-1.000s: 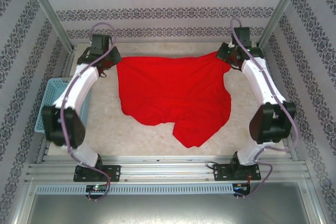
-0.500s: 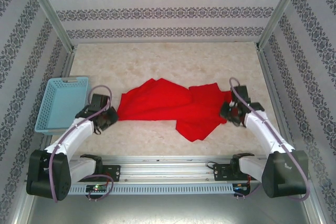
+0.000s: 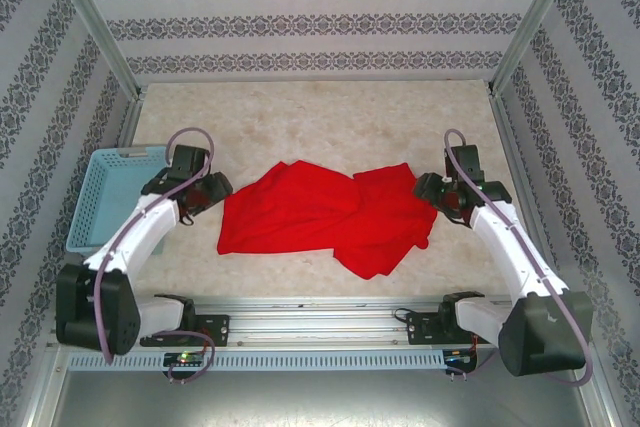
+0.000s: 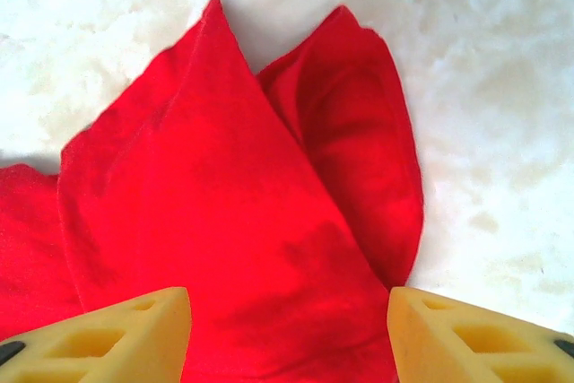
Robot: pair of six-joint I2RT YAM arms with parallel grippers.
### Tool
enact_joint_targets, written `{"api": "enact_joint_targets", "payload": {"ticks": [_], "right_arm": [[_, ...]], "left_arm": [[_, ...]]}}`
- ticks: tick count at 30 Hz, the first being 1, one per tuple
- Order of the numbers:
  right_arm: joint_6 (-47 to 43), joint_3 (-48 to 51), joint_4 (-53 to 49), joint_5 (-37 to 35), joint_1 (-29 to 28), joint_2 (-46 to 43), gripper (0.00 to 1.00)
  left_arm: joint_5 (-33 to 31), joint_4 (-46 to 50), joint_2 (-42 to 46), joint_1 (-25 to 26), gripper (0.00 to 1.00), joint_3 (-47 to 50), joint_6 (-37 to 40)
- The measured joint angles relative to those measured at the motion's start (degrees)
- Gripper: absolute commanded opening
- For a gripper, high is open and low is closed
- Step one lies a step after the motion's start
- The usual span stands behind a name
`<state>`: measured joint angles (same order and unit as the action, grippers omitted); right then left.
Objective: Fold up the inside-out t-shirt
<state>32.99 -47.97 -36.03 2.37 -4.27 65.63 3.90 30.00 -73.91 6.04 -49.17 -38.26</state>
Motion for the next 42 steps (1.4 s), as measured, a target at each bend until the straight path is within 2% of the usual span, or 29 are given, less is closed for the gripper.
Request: {"api": "enact_joint_targets", "payload": {"ticks": [4, 8, 11, 15, 17, 23, 27, 34, 42], "right_arm": [[-0.4, 0.0, 0.2, 0.0, 0.0, 2.5, 0.61], [-0.4, 0.9, 1.0, 0.0, 0.0, 3.5, 0.62], [-0.4, 1.7, 1.2, 0.0, 0.0, 3.9, 0.62], [-0.6, 2.4, 1.6, 0.0, 0.0, 4.3, 0.62], [-0.6, 2.5, 1.7, 0.0, 0.0, 4.5, 0.62], [-0.6, 2.5, 2.4, 0.0, 0.0, 5.6, 0.62], [-0.7, 2.5, 2.4, 0.0, 0.0, 6.0, 0.62], [-1.5, 2.5, 2.4, 0.0, 0.0, 6.0, 0.62], [-1.5, 2.5, 2.4, 0.0, 0.0, 6.0, 0.63]], "left_arm": [[-0.8, 0.0, -9.6, 0.8, 0.62, -3.3, 2.1], [-1.0, 0.0, -16.4, 1.7, 0.54, -3.9, 3.5], [-1.0, -0.1, -18.6, 2.6, 0.52, -4.0, 3.7], [-1.0, -0.3, -19.9, 4.5, 0.44, -5.0, 3.8], [-1.6, -0.2, -20.2, 5.6, 0.43, -5.7, 4.0], [-7.9, 1.6, -20.3, 10.3, 0.41, -8.5, 4.1], [-11.9, 3.9, -21.5, 12.0, 0.43, -10.9, 4.3], [-17.5, 6.9, -23.0, 13.2, 0.51, -12.9, 5.2], [-17.8, 7.0, -24.0, 14.5, 0.54, -14.6, 6.8]]}}
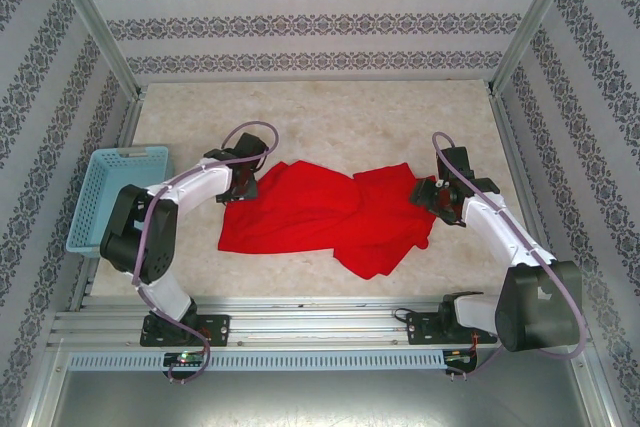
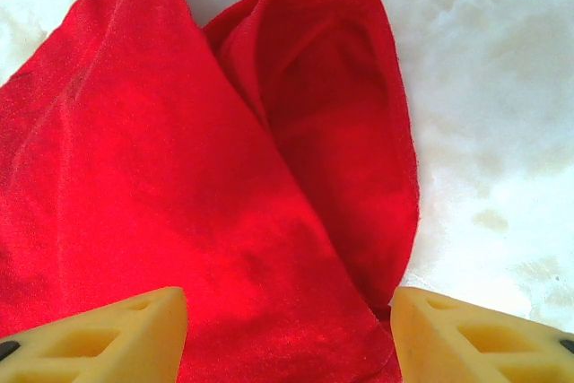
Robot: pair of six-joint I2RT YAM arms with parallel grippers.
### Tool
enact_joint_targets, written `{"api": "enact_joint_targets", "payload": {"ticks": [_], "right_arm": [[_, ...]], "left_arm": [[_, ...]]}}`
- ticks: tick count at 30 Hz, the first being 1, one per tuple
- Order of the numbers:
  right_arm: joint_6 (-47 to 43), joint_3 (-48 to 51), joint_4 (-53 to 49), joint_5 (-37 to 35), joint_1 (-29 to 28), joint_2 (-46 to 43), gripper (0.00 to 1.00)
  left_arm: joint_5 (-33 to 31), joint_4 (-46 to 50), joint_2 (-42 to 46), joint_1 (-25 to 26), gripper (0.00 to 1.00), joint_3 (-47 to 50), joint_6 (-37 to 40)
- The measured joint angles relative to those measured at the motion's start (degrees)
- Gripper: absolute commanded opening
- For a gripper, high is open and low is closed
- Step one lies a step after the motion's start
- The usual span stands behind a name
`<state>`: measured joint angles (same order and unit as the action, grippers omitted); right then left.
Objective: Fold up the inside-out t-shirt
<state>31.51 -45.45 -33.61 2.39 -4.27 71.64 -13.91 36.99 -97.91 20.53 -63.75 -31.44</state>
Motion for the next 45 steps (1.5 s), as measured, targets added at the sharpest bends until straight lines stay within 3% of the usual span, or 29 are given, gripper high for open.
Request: {"api": "enact_joint_targets", "payload": {"ticks": [5, 17, 26, 34, 45], "right_arm": [[-0.1, 0.0, 0.0, 0.0, 0.0, 0.0, 0.63], [-0.3, 0.0, 0.0, 0.0, 0.0, 0.0, 0.63], [-0.4, 0.5, -0.4, -0.1, 0.0, 0.2, 0.65], [-1.8, -1.7, -0.3, 0.4, 0.0, 5.5, 0.64], [-4.2, -15.4, 0.0, -2.4, -3.2, 17.1, 0.64]], "left_arm": [[1.2, -0.1, -4.1, 0.0, 0.51, -0.4, 0.2], [1.7, -0.1, -5.3, 0.0, 0.22, -0.3, 1.0], [2.9, -0.5, 5.0, 0.0, 0.06, 3.5, 1.1], [5.3, -2.0, 9.9, 0.0, 0.03, 5.9, 1.1], [8.2, -3.2, 11.5, -1.8, 0.13, 8.2, 1.2]]}}
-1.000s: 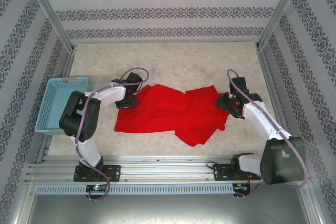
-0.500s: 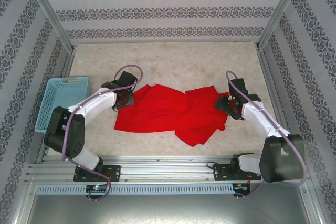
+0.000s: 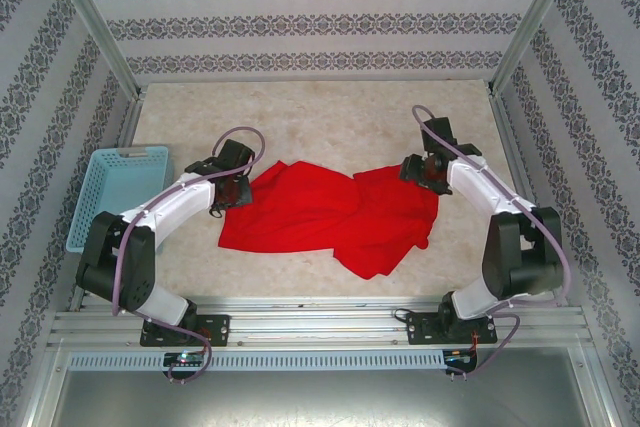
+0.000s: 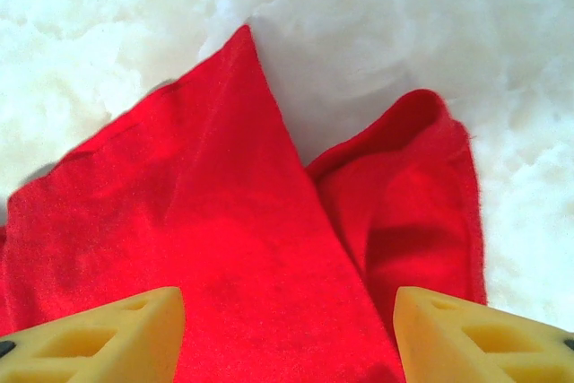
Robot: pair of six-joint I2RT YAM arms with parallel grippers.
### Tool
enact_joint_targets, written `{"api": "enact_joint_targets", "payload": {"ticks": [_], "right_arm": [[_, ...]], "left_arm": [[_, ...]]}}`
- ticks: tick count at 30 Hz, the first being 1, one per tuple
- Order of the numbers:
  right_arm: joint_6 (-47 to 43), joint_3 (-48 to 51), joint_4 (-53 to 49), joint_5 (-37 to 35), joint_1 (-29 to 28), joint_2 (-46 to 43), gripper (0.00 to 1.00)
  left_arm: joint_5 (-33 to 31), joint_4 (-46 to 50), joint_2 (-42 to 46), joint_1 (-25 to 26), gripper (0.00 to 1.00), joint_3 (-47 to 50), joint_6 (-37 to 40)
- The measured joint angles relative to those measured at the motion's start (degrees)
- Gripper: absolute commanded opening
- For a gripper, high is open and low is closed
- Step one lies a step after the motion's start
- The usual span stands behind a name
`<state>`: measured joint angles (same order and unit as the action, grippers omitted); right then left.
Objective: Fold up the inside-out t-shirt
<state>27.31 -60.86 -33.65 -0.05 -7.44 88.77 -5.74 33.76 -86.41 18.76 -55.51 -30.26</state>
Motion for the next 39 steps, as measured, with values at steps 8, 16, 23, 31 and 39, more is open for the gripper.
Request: {"api": "enact_joint_targets", "payload": {"ticks": [8, 16, 23, 31, 39], "right_arm": [[-0.3, -0.3, -0.1, -0.6, -0.6, 2.8, 0.64], [-0.4, -0.8, -0.4, -0.8, -0.6, 2.9, 0.65], [-0.4, -1.7, -0.4, -0.8, -0.7, 2.9, 0.65], [-0.4, -1.6, -0.4, -0.9, -0.7, 2.9, 0.65], [-0.7, -1.6, -0.4, -0.8, -0.7, 2.9, 0.65]], "left_arm": [[3.1, -1.5, 0.0, -0.1, 0.14, 0.3, 0.8], [1.6, -1.5, -0.8, -0.1, 0.28, 0.2, 1.4], [-0.5, -1.5, -2.7, -2.1, 0.34, -0.4, 1.4], [0.0, -1.5, -7.3, -2.4, 0.25, -1.5, 1.6], [-0.1, -1.5, -7.5, -2.4, 0.15, -1.5, 1.8]]}}
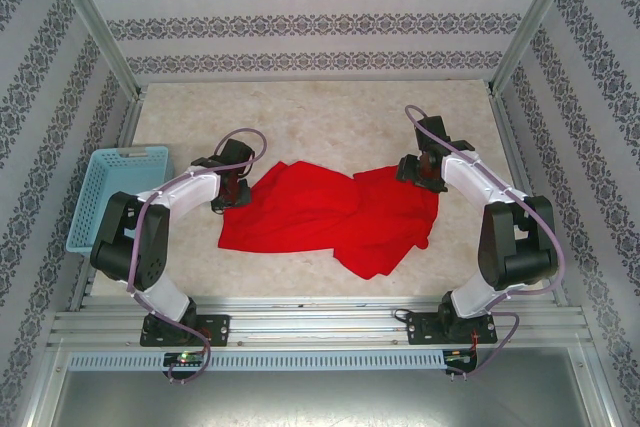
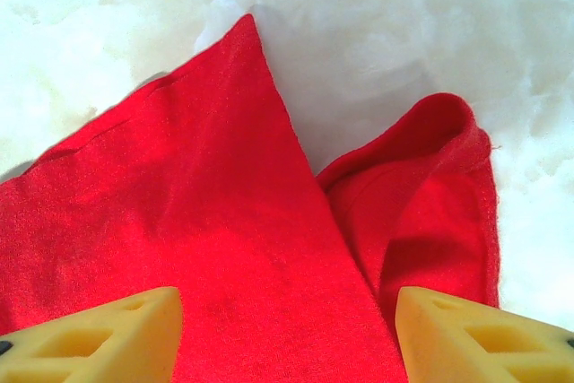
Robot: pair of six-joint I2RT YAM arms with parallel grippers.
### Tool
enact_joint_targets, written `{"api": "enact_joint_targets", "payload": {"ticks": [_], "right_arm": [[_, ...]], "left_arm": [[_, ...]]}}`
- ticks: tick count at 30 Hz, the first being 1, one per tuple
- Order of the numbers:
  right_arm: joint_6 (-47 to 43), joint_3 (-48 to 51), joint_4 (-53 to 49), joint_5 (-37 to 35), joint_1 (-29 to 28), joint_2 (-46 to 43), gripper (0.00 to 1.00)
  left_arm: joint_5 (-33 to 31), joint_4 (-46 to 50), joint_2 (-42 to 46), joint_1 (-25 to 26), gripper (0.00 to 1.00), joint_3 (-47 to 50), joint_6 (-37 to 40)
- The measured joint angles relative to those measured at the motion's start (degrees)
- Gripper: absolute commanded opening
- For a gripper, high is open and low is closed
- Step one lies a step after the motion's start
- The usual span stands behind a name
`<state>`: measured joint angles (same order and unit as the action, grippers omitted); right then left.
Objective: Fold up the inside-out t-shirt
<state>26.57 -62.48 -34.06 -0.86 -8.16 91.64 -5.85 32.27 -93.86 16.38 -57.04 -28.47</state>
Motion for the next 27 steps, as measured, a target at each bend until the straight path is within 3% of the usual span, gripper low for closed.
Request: {"api": "enact_joint_targets", "payload": {"ticks": [9, 20, 27], "right_arm": [[-1.6, -3.9, -0.3, -0.7, -2.4, 3.1, 0.65], [-3.3, -16.9, -3.8, -6.6, -2.8, 18.6, 0.63], [-4.7, -23.3, -6.1, -8.2, -2.8, 25.4, 0.53]], "left_arm": [[0.0, 0.0, 2.7, 0.0, 0.02, 0.0, 0.0], [0.9, -0.1, 3.2, 0.0, 0.00, 0.0, 0.0], [1.4, -0.1, 6.0, 0.0, 0.00, 0.0, 0.0]]}}
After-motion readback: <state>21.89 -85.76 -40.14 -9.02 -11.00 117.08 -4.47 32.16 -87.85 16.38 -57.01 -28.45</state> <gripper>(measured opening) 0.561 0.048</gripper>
